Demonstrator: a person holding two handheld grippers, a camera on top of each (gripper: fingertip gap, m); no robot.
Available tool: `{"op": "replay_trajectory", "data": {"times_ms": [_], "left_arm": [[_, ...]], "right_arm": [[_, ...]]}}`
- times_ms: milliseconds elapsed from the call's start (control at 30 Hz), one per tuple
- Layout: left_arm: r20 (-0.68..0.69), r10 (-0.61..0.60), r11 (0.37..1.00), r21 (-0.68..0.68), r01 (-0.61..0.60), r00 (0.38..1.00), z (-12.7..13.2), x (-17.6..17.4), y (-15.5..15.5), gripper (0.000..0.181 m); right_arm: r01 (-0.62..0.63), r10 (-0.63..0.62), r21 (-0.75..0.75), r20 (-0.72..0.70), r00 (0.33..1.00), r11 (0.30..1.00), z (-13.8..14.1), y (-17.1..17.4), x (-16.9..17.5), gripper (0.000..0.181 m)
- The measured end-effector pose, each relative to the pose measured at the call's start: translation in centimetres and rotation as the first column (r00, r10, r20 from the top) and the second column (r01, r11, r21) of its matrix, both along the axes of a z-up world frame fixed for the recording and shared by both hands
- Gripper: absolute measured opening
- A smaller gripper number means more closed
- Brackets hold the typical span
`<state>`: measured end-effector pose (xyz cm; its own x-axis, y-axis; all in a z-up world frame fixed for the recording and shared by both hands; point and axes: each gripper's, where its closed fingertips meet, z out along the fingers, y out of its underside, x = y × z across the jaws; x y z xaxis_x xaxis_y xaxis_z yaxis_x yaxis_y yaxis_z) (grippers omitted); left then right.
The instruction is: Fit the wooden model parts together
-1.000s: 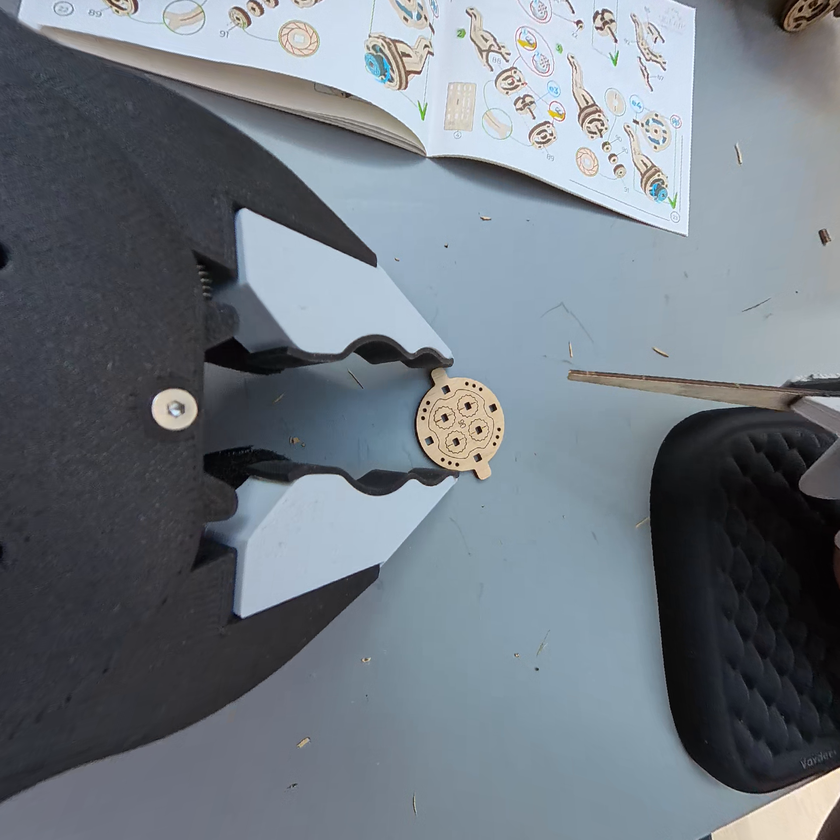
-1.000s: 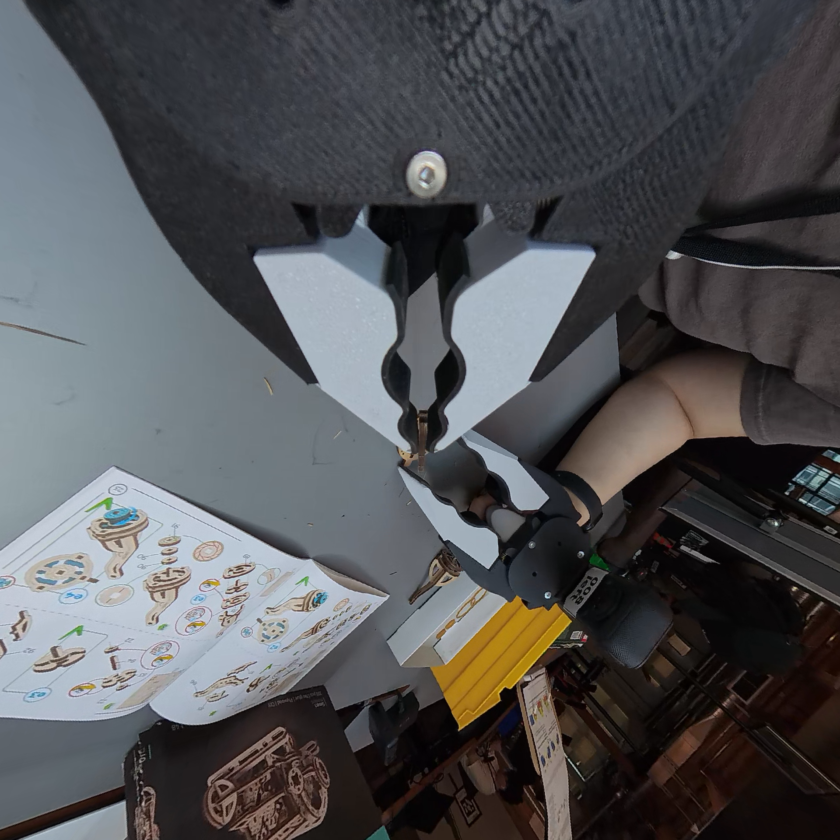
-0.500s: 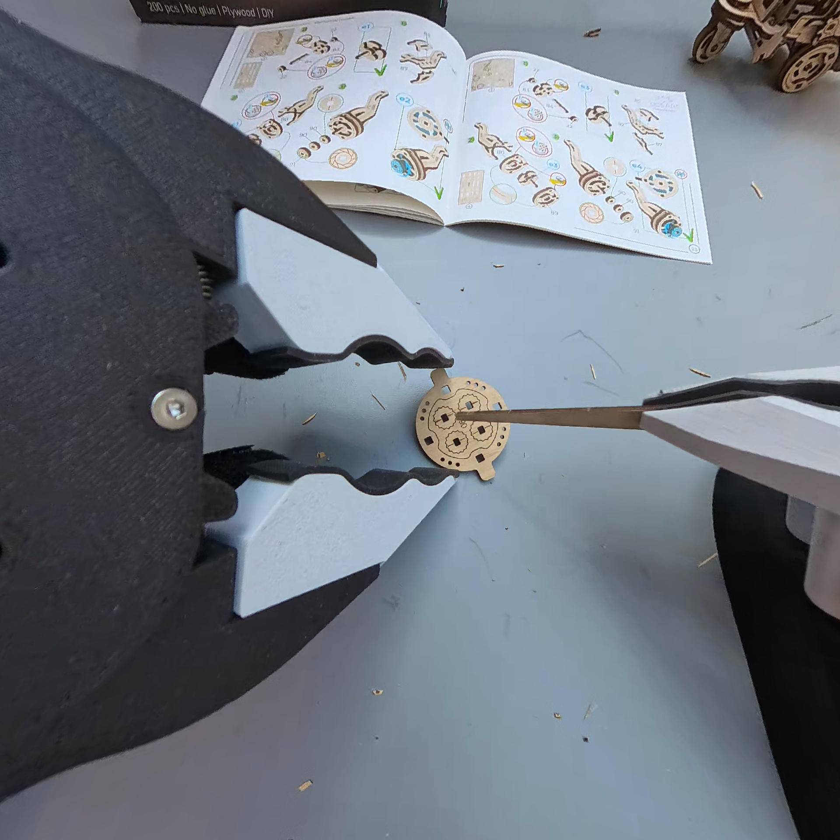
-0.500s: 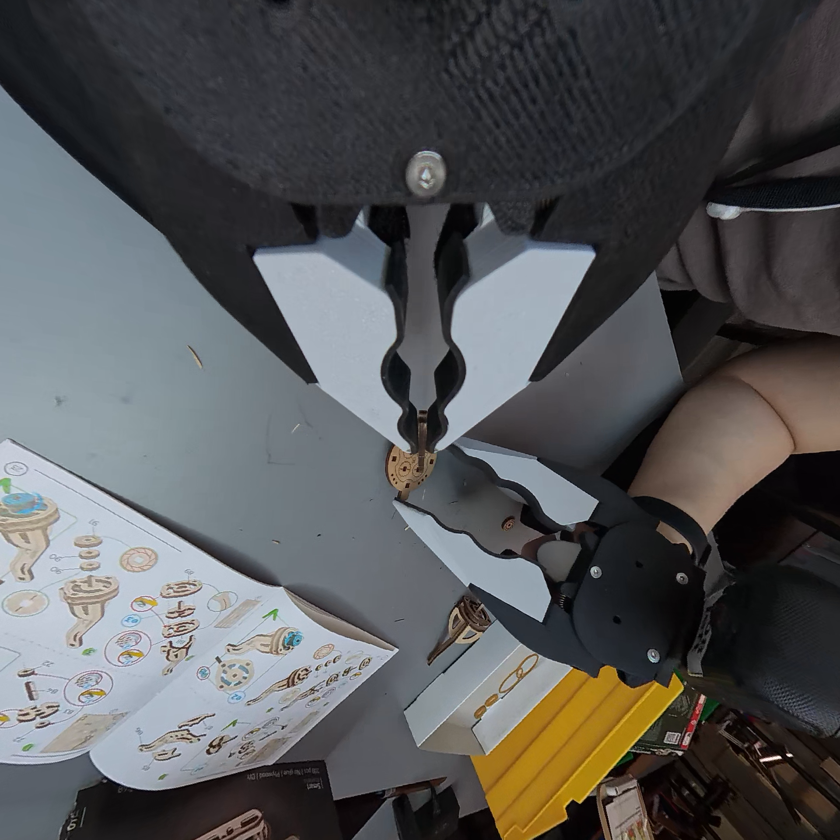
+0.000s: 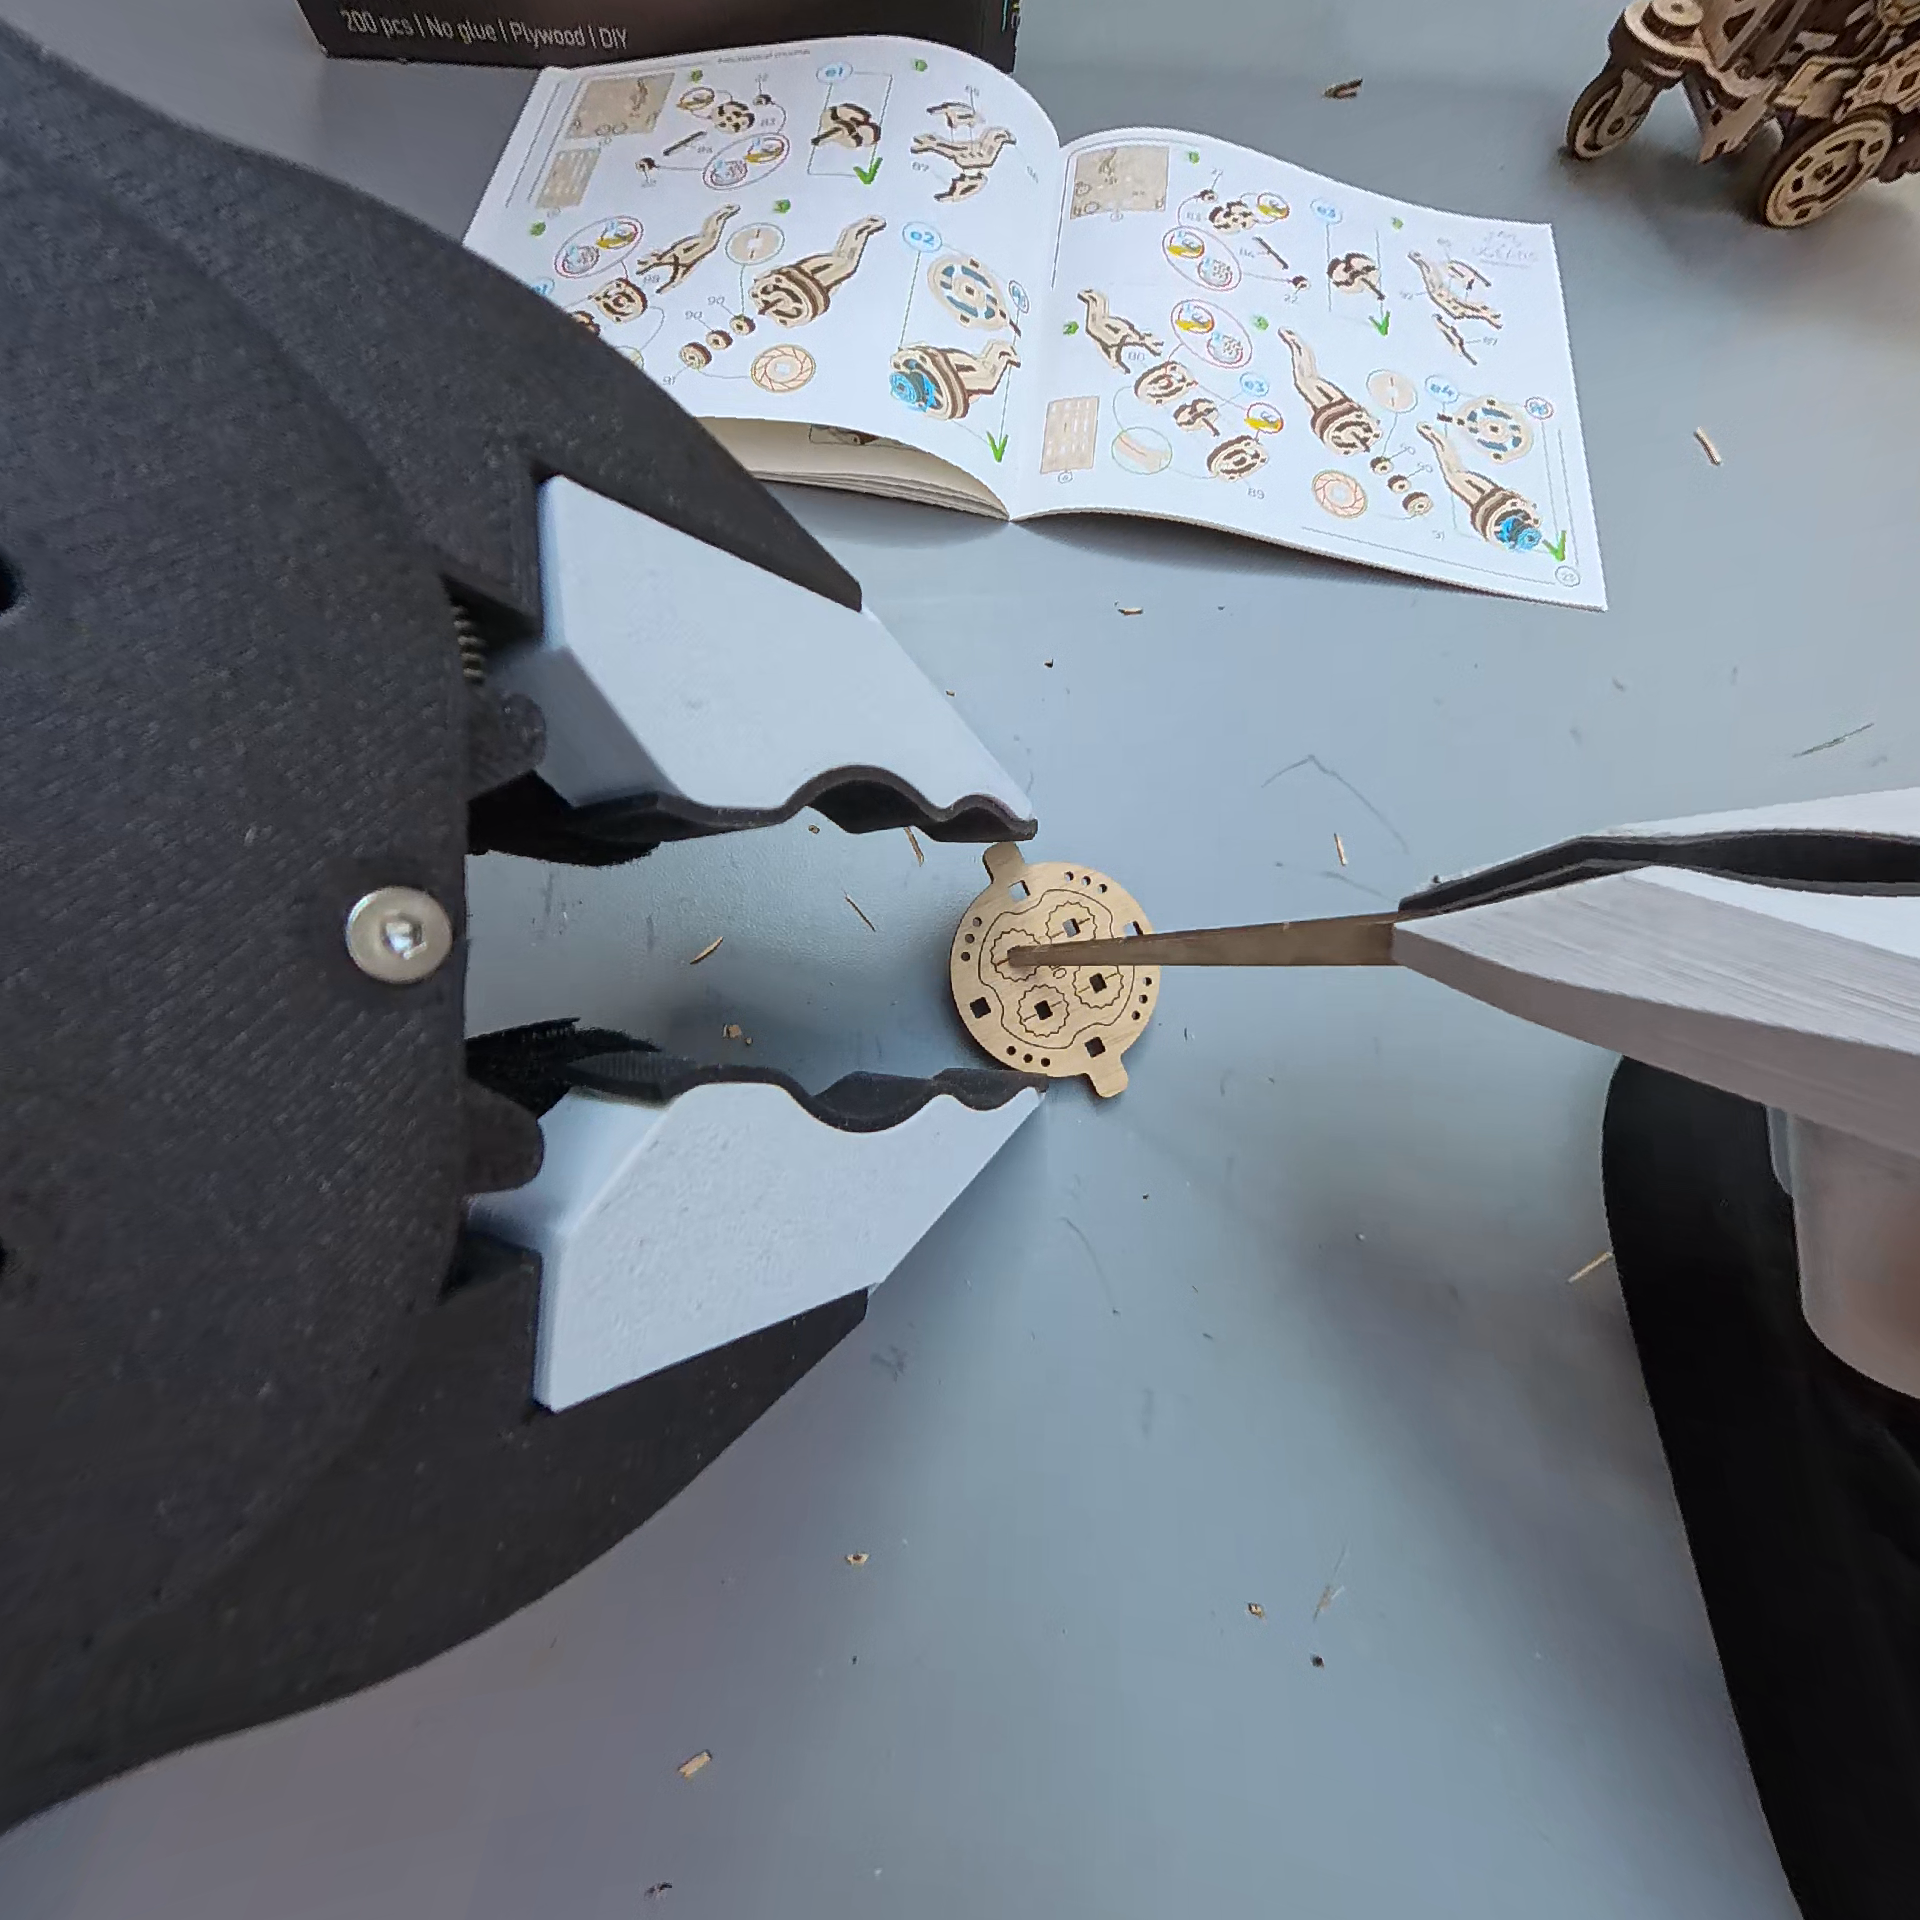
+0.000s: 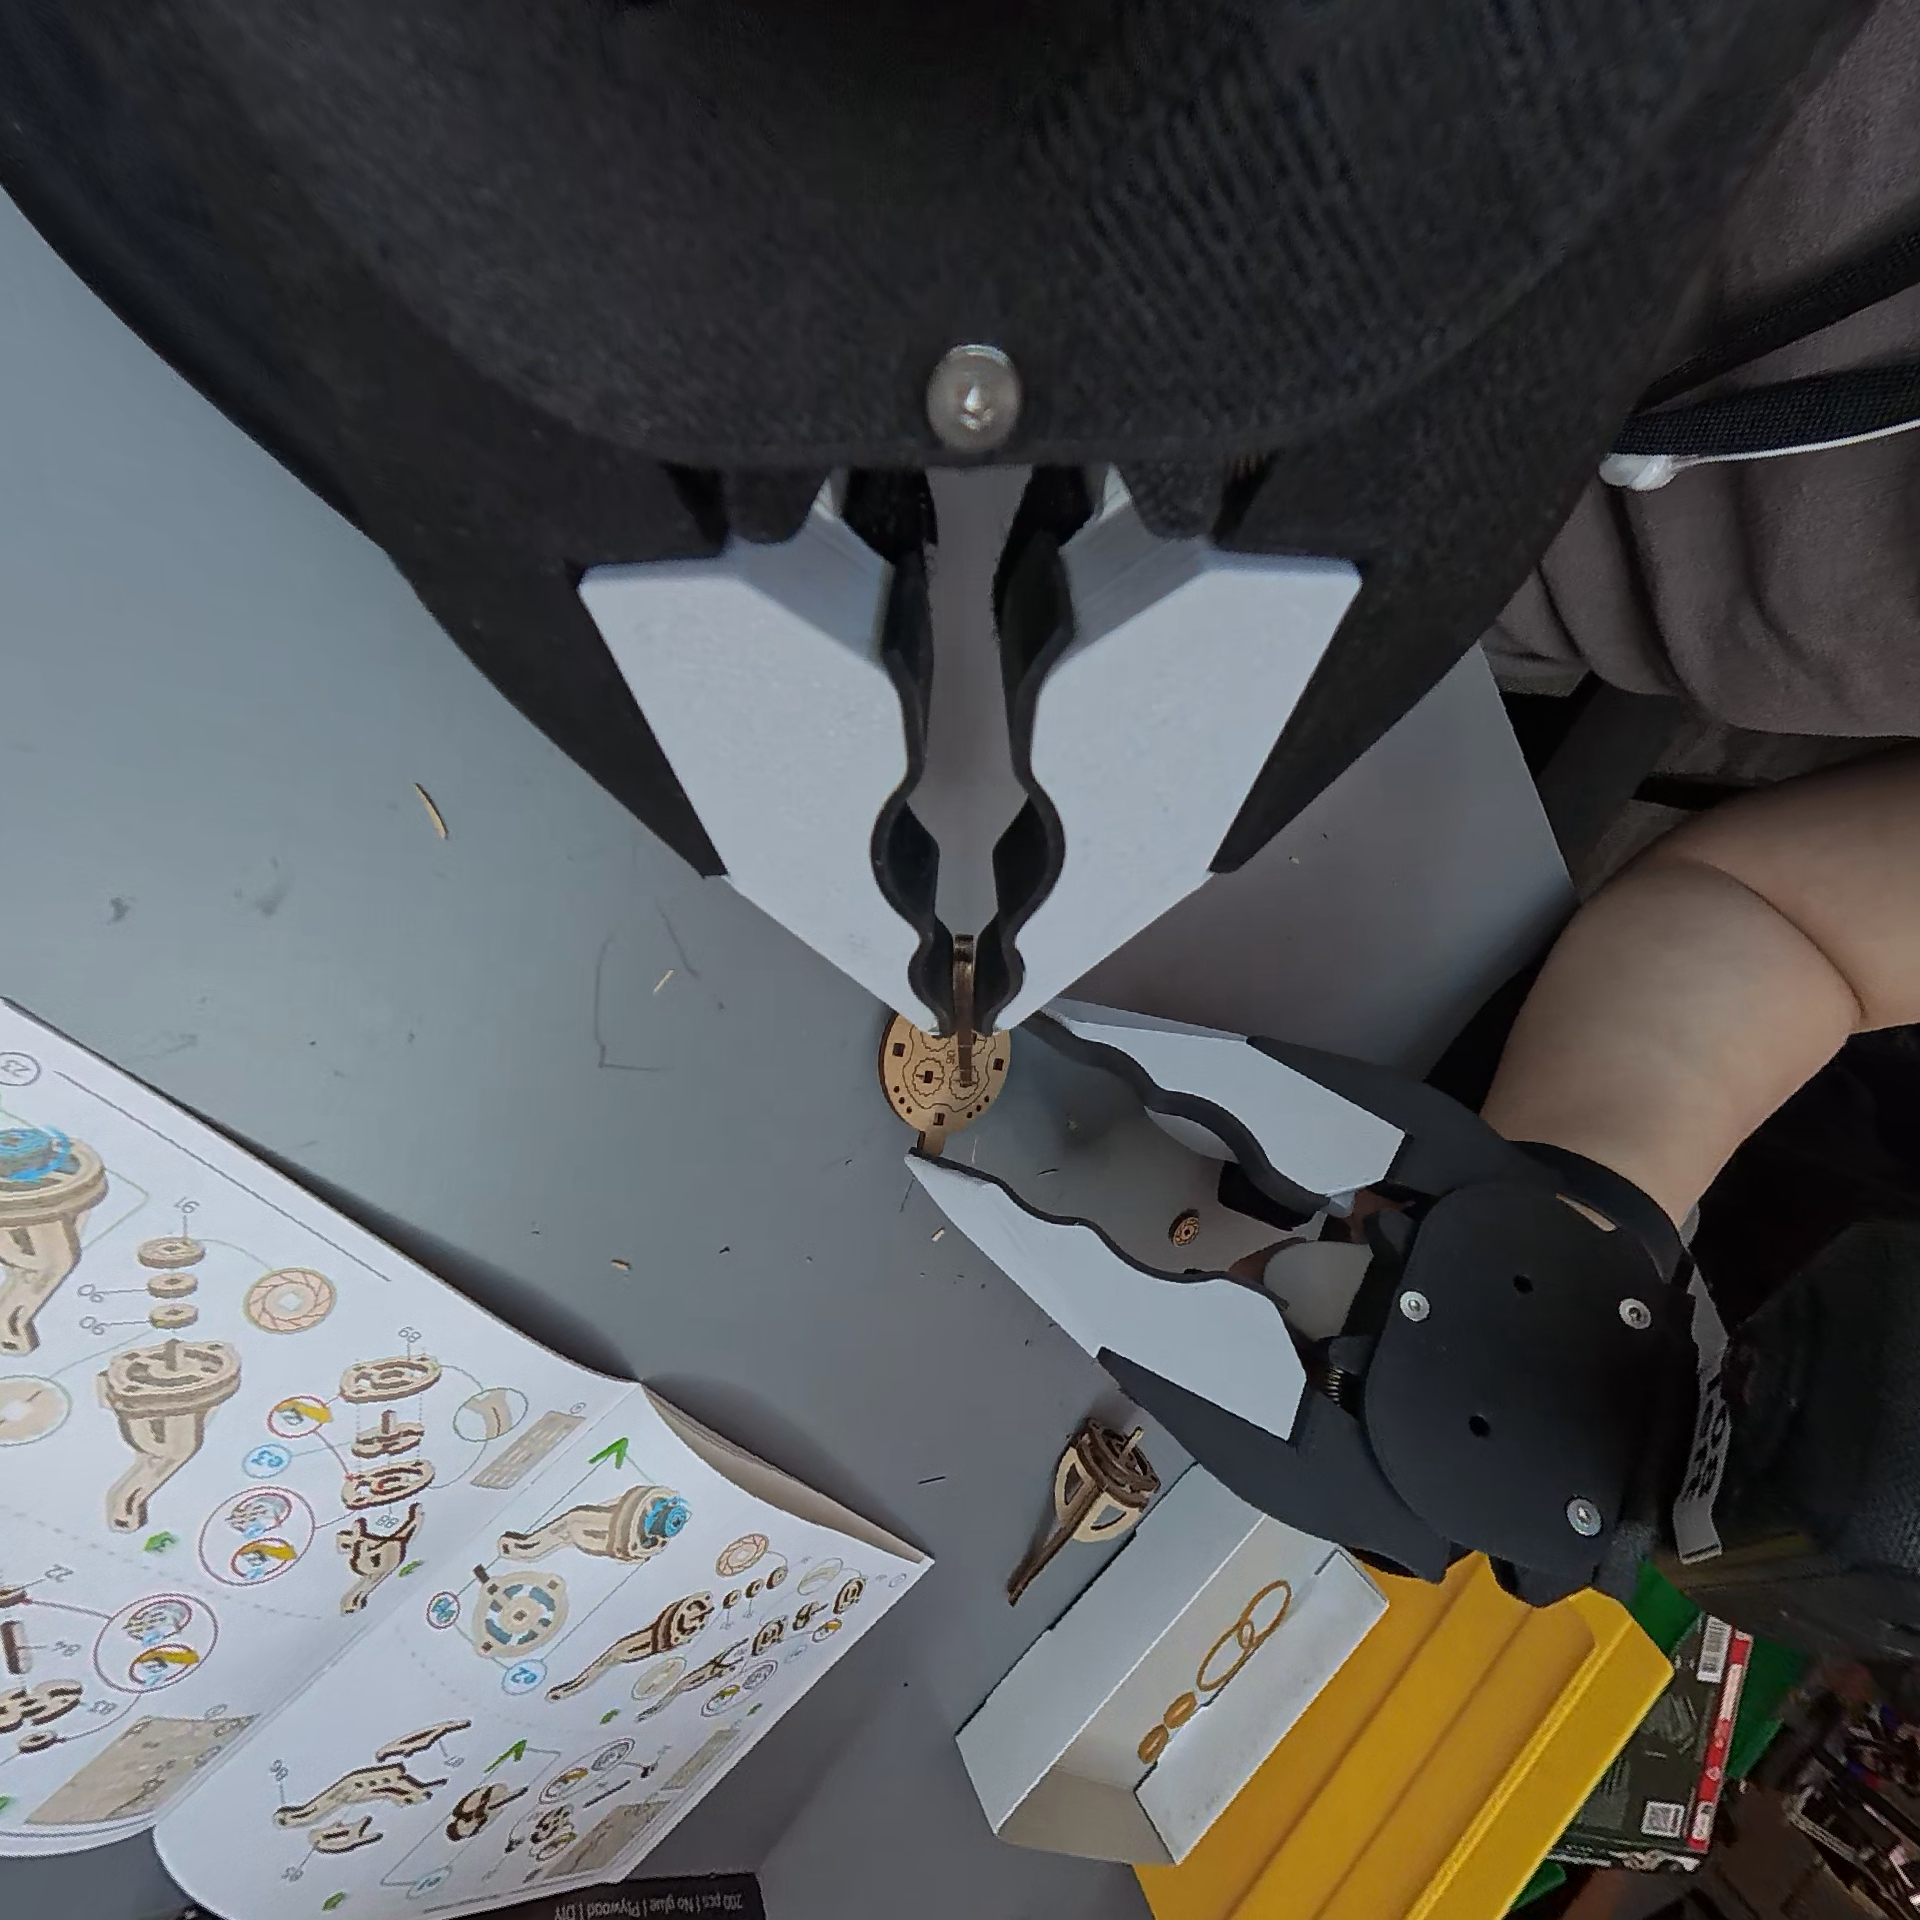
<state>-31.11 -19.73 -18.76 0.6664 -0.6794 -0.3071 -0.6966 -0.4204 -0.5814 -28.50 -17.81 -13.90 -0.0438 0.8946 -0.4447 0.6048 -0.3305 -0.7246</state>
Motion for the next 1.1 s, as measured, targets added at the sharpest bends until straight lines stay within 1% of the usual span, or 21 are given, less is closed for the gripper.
{"op": "replay_trajectory", "data": {"times_ms": [167,300,600,933,1033,1100], "left_arm": [[-0.009,0.002,1.0,0.007,-0.002,1.0,0.3,0.0,0.0,0.043],[-0.026,0.004,1.0,0.008,-0.003,1.0,0.4,0.1,-0.1,0.043],[-0.019,0.03,1.0,-0.009,-0.03,0.999,0.2,0.0,0.0,0.043],[-0.006,0.05,0.999,-0.019,-0.05,0.999,0.0,-0.1,0.1,0.043],[-0.001,0.051,0.998,-0.02,-0.051,0.999,0.0,-0.2,0.1,0.043],[-0.002,0.055,0.998,-0.025,-0.055,0.998,-0.1,-0.2,0.1,0.043]], "right_arm": [[-0.01,0.009,0.027,0.037,0.999,1.0,0.3,-0.1,-0.1,0.001],[-0.022,0.016,0.079,0.082,0.996,0.997,0.6,-0.2,-0.1,0.001],[-0.042,0.008,0.207,0.165,0.986,0.977,0.9,-0.8,-0.5,0.001],[-0.048,-0.003,0.311,0.163,0.987,0.949,1.3,-1.0,-0.6,0.002],[-0.042,0.002,0.289,0.137,0.991,0.956,2.1,-0.8,-0.4,0.002],[-0.033,-0.01,0.297,0.142,0.99,0.954,2.2,-0.2,-0.3,0.002]]}}
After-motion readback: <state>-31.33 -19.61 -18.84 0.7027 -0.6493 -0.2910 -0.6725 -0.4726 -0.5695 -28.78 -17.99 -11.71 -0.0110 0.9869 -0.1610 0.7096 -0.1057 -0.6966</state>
